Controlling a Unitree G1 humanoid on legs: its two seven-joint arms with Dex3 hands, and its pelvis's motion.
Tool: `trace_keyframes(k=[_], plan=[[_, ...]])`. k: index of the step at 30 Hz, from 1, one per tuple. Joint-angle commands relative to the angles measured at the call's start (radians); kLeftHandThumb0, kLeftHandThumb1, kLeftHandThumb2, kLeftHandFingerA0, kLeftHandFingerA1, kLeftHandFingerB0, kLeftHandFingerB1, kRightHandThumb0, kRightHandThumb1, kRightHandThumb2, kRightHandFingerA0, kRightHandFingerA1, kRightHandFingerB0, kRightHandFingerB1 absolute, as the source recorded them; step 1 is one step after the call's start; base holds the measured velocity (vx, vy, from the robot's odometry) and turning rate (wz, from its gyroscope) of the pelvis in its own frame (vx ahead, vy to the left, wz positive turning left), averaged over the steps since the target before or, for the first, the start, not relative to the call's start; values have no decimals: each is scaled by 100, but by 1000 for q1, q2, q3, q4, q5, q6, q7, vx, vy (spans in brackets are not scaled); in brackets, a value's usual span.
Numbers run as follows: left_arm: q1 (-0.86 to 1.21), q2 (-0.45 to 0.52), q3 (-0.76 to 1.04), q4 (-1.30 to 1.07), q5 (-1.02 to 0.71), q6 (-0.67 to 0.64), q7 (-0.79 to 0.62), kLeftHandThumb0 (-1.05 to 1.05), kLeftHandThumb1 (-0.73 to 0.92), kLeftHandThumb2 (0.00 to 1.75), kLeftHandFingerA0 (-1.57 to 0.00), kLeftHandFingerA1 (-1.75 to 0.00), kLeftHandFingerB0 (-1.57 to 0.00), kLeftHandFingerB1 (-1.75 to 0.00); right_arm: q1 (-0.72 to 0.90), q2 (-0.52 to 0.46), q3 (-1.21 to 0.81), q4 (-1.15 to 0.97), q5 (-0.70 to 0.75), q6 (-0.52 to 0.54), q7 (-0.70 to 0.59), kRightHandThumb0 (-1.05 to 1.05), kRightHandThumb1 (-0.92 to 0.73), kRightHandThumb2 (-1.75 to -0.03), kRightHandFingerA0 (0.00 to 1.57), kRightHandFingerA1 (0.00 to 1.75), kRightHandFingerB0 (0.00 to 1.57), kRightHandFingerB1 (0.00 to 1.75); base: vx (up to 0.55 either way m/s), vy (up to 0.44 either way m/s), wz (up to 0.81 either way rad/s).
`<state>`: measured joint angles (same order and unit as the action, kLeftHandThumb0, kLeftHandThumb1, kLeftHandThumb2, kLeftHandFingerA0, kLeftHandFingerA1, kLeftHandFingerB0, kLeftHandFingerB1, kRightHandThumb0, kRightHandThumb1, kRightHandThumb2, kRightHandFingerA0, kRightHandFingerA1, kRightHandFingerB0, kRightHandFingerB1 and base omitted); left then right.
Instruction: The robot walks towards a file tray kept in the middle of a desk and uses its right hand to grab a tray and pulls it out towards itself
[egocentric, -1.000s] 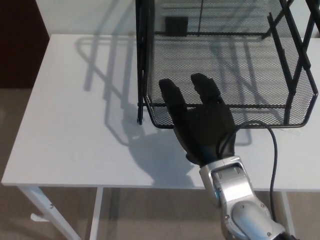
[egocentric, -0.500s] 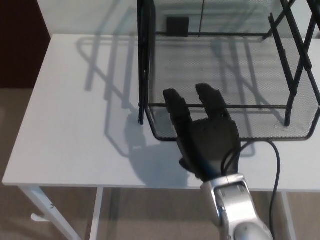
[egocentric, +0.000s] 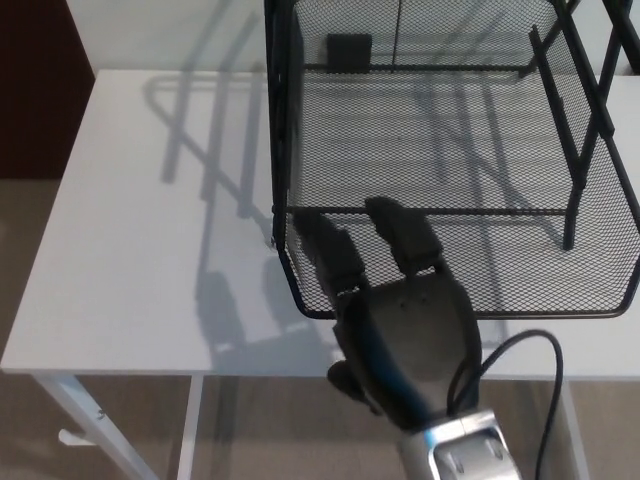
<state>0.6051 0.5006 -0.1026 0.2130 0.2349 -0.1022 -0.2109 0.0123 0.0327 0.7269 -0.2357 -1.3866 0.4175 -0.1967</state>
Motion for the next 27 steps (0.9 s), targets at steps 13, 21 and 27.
trace_keyframes(k=[13, 21, 27], plan=[[11, 18, 2, 4, 13, -27, -8, -46, 67, 61, -48, -41, -38, -37, 95, -45, -4, 32, -21, 8, 27, -31, -3, -72, 3, 53, 0, 49, 0, 0, 0], [21, 22, 1, -13, 18, -8, -15, -46, 68, 60, -48, -40, -38, -37, 125, -62, -19, 31, -18, 3, 47, -67, -38, -54, 12, 41, 18, 29, 0, 0, 0], [15, 23, -1, 5, 26, -19, -12, -46, 68, 61, -48, -40, -39, -37, 200, -75, 21, -65, -52, -9, 80, -64, -37, -53, 14, 42, 21, 29, 0, 0, 0]])
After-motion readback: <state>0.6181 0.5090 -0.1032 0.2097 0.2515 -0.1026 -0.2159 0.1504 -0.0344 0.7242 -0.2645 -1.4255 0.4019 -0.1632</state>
